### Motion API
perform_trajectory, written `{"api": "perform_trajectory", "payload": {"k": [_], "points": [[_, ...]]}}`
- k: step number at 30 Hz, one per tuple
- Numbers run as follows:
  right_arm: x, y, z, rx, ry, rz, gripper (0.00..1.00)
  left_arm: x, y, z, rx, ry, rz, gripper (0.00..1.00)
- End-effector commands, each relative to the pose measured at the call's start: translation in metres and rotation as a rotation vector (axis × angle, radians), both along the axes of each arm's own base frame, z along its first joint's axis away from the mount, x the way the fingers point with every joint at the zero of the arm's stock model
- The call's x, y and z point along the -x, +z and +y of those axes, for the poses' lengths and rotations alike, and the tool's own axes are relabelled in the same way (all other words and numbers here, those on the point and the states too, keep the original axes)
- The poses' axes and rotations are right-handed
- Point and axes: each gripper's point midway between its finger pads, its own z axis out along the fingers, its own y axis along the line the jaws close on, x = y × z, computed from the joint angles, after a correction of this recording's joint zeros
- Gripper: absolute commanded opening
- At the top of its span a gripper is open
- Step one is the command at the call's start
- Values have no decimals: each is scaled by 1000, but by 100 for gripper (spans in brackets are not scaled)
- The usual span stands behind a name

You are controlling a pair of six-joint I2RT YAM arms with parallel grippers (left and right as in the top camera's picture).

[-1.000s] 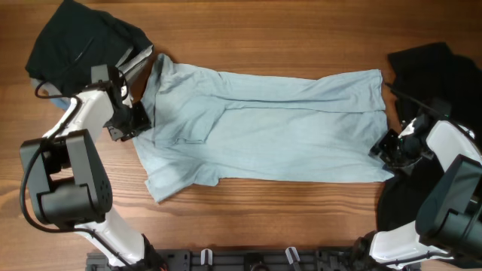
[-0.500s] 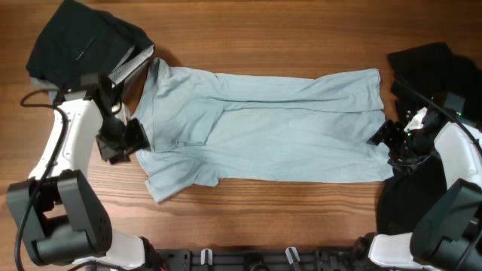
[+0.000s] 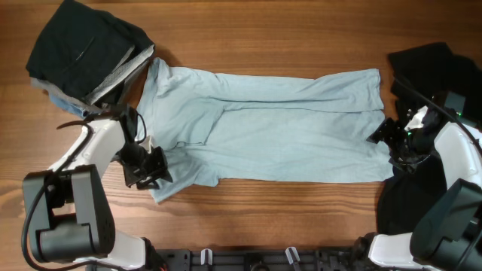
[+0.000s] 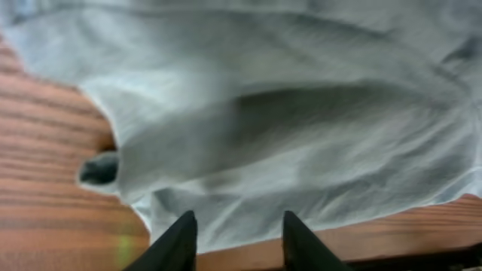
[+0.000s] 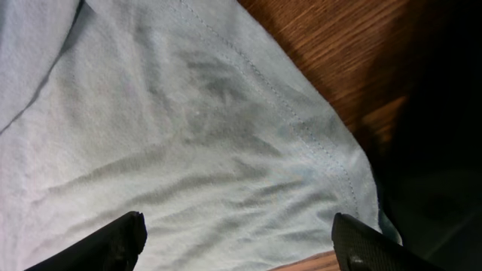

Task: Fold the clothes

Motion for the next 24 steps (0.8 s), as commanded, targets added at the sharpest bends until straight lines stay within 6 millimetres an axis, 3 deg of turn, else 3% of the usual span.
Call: {"api": "perform_trajectory", "payload": {"k": [1, 4, 11, 17, 19, 20, 21, 24], "points": [[-7, 8, -1, 0, 0, -36, 84, 2, -1, -11, 10, -42, -8, 51], [-7, 8, -1, 0, 0, -36, 84, 12, -8, -2, -80, -54, 29, 63], [-6, 7, -1, -2, 1, -31, 84, 16, -8, 27, -161, 175, 94, 57], [-7, 7, -1, 0, 0, -35, 84, 13, -18, 16, -126, 167, 56, 55], [-7, 8, -1, 0, 0, -37, 84, 14, -18, 12, -122, 155, 55, 47], [-7, 8, -1, 2, 0, -39, 84, 13, -18, 11, -114, 157, 56, 38], [-7, 8, -1, 2, 0, -38, 84, 9, -17, 3, -64, 172, 43, 8], [-7, 8, -1, 1, 0, -37, 84, 2, -11, -5, -7, 179, 27, 4]]}}
